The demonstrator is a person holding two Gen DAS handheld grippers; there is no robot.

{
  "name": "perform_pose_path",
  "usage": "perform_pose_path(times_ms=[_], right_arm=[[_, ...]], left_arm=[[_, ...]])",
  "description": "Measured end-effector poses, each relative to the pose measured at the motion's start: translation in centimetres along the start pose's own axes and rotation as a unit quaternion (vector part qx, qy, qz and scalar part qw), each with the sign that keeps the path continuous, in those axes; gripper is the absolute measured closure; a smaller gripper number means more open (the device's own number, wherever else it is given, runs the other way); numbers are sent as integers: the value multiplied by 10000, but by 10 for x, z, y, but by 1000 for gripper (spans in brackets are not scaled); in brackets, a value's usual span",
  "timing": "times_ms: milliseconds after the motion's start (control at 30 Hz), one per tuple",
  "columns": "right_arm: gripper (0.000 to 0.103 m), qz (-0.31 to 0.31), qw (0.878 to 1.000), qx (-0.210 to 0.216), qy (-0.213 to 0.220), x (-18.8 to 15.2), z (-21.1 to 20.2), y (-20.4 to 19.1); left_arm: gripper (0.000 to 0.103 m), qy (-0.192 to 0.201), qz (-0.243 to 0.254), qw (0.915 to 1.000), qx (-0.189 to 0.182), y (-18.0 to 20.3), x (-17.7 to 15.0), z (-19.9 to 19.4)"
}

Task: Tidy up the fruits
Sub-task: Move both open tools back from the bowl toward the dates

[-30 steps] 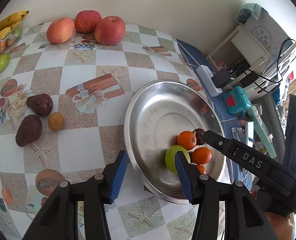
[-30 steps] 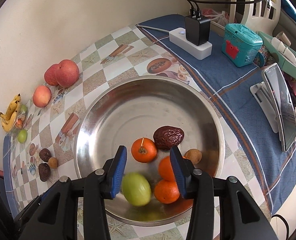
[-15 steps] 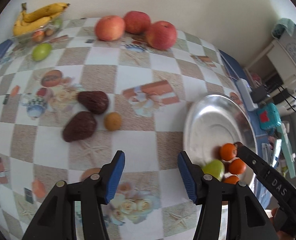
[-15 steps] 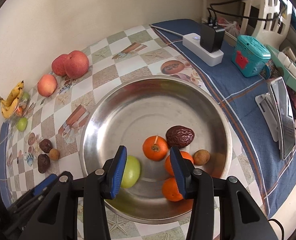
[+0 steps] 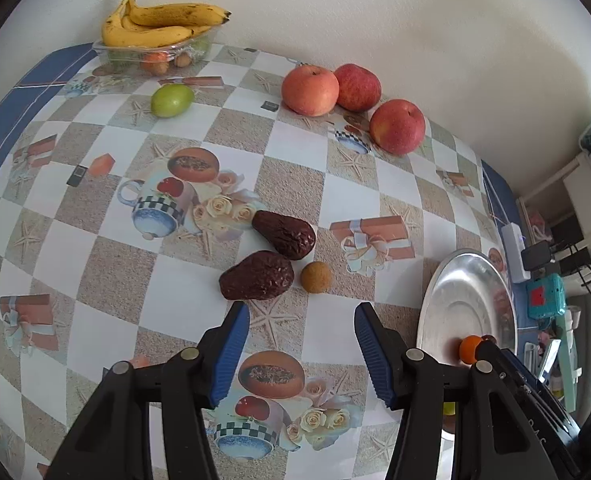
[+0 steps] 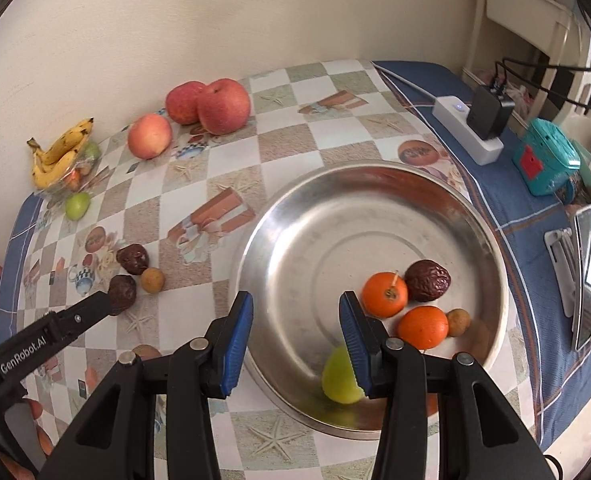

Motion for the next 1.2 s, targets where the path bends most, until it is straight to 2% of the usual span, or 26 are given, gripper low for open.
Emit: perform_pose_path(times_ms=[800, 900, 933, 967, 1033, 1100, 1200], right_arm=[[57, -6, 9999, -48, -103, -3, 5, 0], [57, -3, 9999, -70, -111, -4, 7, 2], [54, -5, 9999, -87, -110, -4, 7, 2], [48, -5, 9999, -115, -107, -4, 8, 3], [22, -7, 9998, -188, -96, -4, 10, 6], [21, -18, 9996, -252, -99, -5, 11, 8], [20, -21, 9996, -291, -58, -5, 11, 11]], left_arm=[[44, -111, 174, 9997, 149, 3, -7, 6], [22, -221, 239, 9989, 327, 1, -10, 12], [14, -245, 277, 9985, 391, 0, -11, 14], [10, -266, 317, 9981, 461, -1, -12, 15], [6, -301, 361, 9972, 577, -3, -14, 18], [1, -283, 376, 9969, 624, -4, -14, 19], [0, -160, 391, 9959, 803, -9, -12, 18]])
Point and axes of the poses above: each gripper's, at about its wrist camera, not at the fingertips, and z roughly the way its jaws point, y to its right, x to its top, the point moved 7 cm from there along z, roughly the way its jaws point, and after that the axes turned 4 degrees about x, right-handed, at the moved point
